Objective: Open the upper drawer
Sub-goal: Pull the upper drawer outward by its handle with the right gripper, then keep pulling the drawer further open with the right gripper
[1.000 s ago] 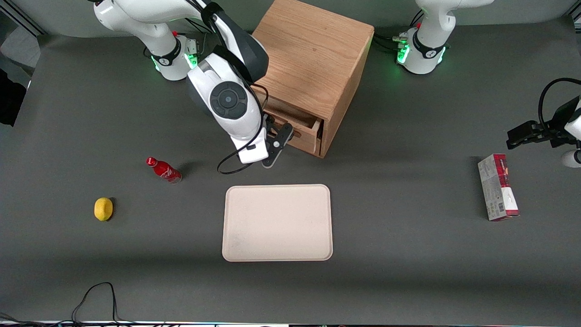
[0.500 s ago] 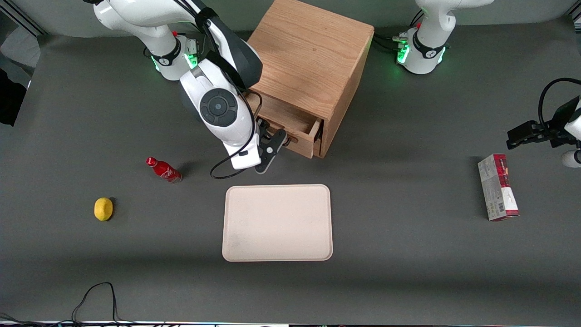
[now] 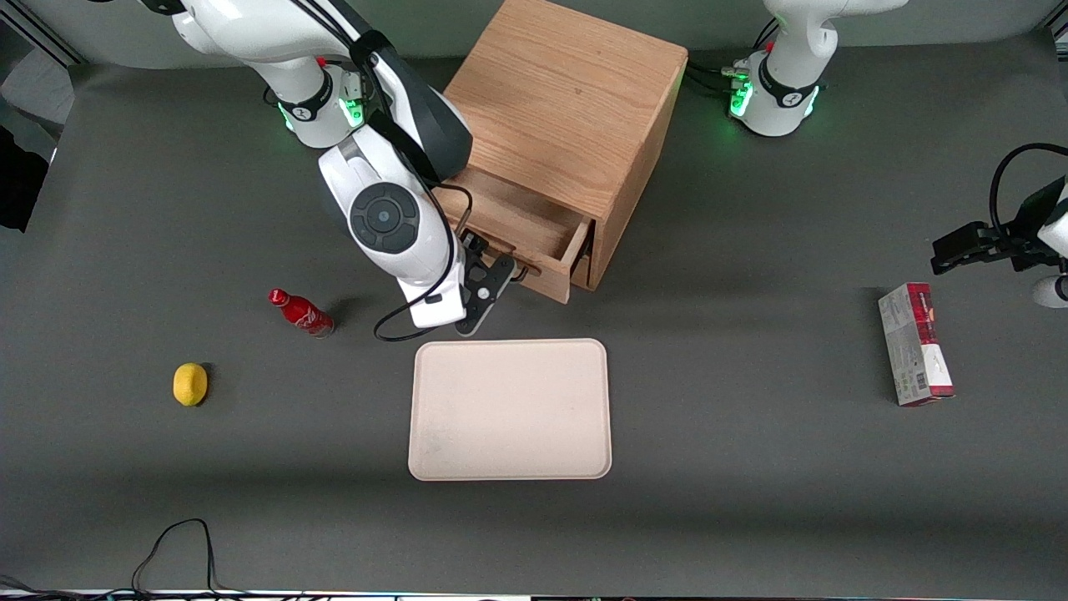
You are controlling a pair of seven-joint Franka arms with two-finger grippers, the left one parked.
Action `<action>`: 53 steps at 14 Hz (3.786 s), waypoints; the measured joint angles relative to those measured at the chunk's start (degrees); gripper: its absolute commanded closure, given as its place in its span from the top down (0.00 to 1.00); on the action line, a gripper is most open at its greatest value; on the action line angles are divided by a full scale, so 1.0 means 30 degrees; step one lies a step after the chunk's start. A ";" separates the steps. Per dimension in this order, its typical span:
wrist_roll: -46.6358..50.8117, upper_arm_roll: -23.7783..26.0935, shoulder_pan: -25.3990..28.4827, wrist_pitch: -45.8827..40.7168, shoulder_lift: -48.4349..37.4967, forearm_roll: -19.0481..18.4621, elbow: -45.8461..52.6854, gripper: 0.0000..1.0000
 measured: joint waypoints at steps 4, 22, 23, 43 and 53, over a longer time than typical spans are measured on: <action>-0.0103 -0.0015 -0.0478 0.0004 0.0557 0.0813 0.0679 1.00; -0.1142 -0.0020 -0.1468 -0.0215 0.1358 0.1001 0.2120 1.00; -0.1280 -0.0020 -0.1566 -0.0214 0.1419 0.1001 0.2214 1.00; -0.1803 -0.0008 -0.3080 -0.0216 0.2817 0.1024 0.4277 1.00; -0.1822 -0.0001 -0.3667 -0.0155 0.3748 0.1032 0.5538 1.00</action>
